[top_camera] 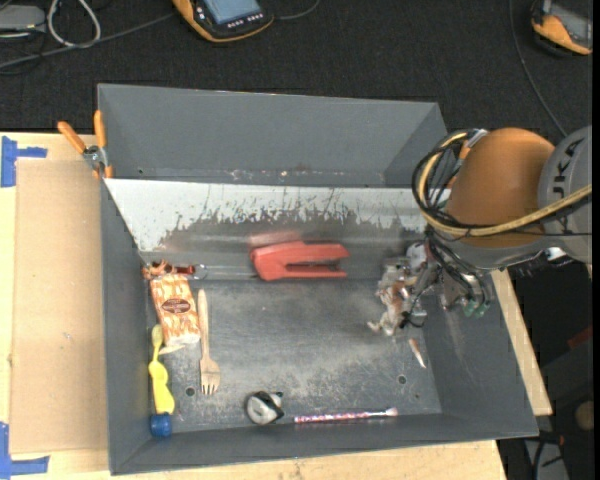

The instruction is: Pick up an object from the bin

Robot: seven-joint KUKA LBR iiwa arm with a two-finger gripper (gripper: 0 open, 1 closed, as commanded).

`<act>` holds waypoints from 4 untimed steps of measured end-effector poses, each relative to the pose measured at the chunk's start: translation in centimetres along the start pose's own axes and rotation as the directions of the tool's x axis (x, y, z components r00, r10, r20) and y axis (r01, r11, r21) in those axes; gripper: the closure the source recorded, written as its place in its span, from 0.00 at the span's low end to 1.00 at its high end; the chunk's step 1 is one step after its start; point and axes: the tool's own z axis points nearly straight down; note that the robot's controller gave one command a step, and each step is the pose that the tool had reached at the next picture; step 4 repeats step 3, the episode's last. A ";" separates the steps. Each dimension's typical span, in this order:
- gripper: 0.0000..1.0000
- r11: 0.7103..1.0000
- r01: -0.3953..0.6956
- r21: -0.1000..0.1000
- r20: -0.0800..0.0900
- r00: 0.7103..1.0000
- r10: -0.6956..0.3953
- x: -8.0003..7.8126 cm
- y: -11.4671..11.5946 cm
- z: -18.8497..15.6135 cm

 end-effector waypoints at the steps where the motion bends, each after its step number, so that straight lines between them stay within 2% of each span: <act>1: 1.00 0.996 -0.088 -0.001 -0.005 0.996 0.088 -0.3 0.7 -5.2; 2: 1.00 0.995 0.097 0.002 0.006 0.995 -0.097 -1.4 -0.7 -0.8; 3: 1.00 0.992 0.126 -0.004 -0.007 0.992 -0.126 -0.9 -0.8 -3.7; 4: 1.00 0.992 0.126 -0.004 -0.007 0.992 -0.126 -0.9 -0.8 -3.7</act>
Offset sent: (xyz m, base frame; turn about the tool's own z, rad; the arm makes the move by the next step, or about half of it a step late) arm 0.0203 -0.0245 -0.0647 -0.2900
